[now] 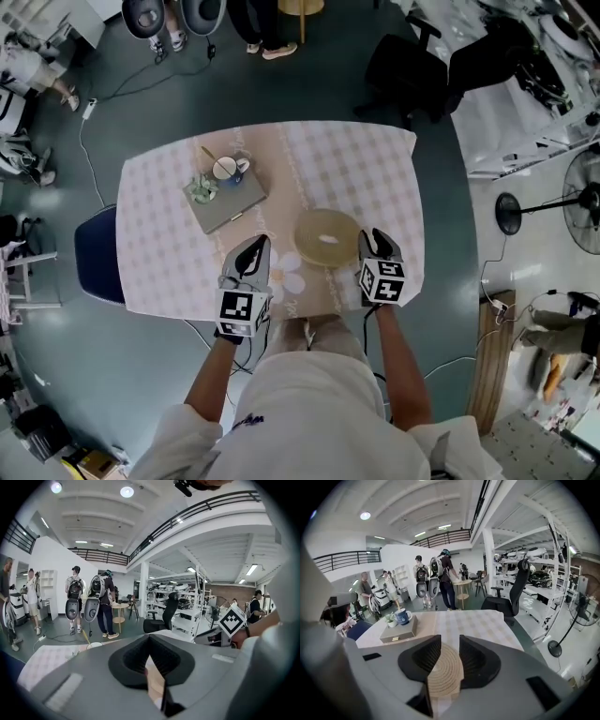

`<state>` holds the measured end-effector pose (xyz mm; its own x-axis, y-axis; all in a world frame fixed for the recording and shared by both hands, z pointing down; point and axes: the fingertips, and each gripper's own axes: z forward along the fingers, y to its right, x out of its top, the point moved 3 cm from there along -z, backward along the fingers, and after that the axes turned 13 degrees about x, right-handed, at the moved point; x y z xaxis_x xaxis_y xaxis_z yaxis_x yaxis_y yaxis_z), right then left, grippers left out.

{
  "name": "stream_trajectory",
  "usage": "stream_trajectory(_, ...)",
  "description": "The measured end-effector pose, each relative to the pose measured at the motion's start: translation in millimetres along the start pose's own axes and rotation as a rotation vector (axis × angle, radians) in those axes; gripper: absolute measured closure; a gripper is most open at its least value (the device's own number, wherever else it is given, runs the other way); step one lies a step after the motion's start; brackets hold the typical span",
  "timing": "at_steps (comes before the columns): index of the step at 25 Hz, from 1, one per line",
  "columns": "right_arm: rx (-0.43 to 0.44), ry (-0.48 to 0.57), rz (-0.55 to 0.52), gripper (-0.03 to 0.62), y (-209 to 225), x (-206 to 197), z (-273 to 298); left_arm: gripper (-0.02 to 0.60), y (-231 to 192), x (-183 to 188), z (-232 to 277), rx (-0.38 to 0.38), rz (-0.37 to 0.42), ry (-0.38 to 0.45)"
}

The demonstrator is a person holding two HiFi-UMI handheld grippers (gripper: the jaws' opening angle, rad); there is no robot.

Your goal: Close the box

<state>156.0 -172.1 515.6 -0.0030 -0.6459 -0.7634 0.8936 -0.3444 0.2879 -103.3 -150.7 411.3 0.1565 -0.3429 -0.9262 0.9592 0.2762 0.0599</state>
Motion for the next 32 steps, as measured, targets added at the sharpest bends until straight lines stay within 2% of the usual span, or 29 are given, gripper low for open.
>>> stream_trajectory(9, -0.013, 0.204, -0.036, 0.477, -15.8, 78.4, -46.6, 0.580, -10.2, 62.8, 5.8, 0.034, 0.002, 0.128)
stream_trajectory(14, -0.026, 0.287, -0.106, 0.490, -27.3, 113.3, -80.3, 0.580, 4.3, 91.3, 6.2, 0.008, 0.008, 0.186)
stream_trajectory(17, -0.037, 0.351, -0.134, 0.536, -37.1, 137.4, -98.8, 0.580, 9.5, 115.6, 5.0, -0.008, 0.009, 0.234)
stream_trajectory(20, -0.033, 0.403, -0.157, 0.540, -48.8, 159.1, -109.7, 0.580, 12.0, 136.0, 1.6, -0.026, 0.023, 0.274)
stream_trajectory(26, -0.033, 0.464, -0.193, 0.548, -55.8, 184.1, -133.5, 0.580, 18.3, 158.5, -2.1, -0.046, 0.037, 0.315)
stream_trajectory(32, -0.043, 0.488, -0.210, 0.557, -53.7, 191.9, -147.6, 0.580, 20.4, 165.3, 3.3, -0.051, 0.043, 0.330)
